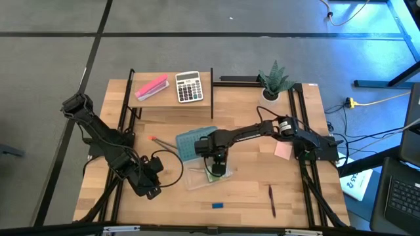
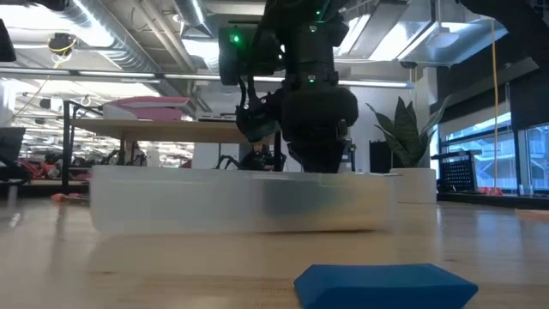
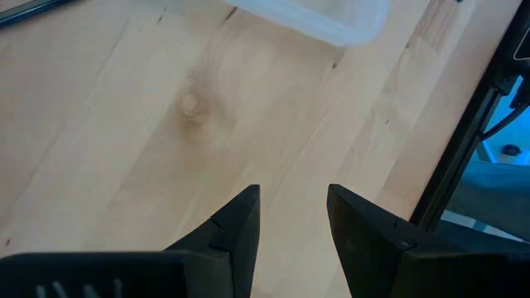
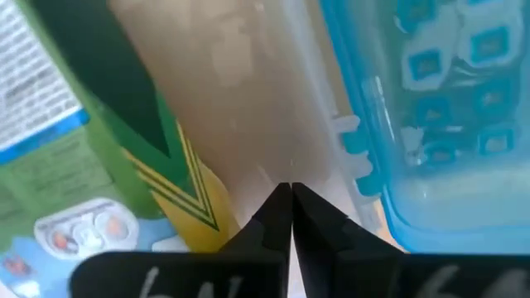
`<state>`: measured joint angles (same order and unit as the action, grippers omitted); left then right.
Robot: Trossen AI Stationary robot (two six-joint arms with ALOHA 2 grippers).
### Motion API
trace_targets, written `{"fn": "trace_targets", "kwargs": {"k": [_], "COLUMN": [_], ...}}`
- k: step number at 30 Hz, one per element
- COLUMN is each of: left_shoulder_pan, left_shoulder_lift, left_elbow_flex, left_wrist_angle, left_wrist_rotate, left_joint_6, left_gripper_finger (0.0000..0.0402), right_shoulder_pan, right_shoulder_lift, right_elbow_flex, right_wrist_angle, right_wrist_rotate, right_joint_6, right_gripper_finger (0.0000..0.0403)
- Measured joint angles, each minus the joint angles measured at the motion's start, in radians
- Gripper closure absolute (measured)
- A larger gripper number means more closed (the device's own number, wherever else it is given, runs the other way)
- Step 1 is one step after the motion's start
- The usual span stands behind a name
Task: Pack school essentials
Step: Move the blue supply box to the center of the table
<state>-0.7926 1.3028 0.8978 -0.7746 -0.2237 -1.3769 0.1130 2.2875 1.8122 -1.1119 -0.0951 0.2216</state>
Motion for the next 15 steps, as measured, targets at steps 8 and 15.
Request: {"fn": "trace_targets", "kwargs": {"k": [8, 15], "left_shoulder_pan": [0.000, 0.000], "left_shoulder_lift": [0.000, 0.000], "left_elbow_flex": [0.000, 0.000], "left_wrist_angle": [0.000, 0.000], "left_wrist_rotate": [0.000, 0.000], "left_joint_6": [0.000, 0.000], "left_gripper_finger": [0.0266, 0.0266], "right_shoulder_pan": [-0.030, -0.032], "right_shoulder_lift": [0.000, 0.000], "right_elbow_flex": [0.000, 0.000], "right_wrist_angle": [-0.064, -0.148], "right_wrist_rotate": [0.009, 0.026], "right_joint_6": [0.089, 0.139], "right_gripper_finger": [0.0398, 0.0388]}}
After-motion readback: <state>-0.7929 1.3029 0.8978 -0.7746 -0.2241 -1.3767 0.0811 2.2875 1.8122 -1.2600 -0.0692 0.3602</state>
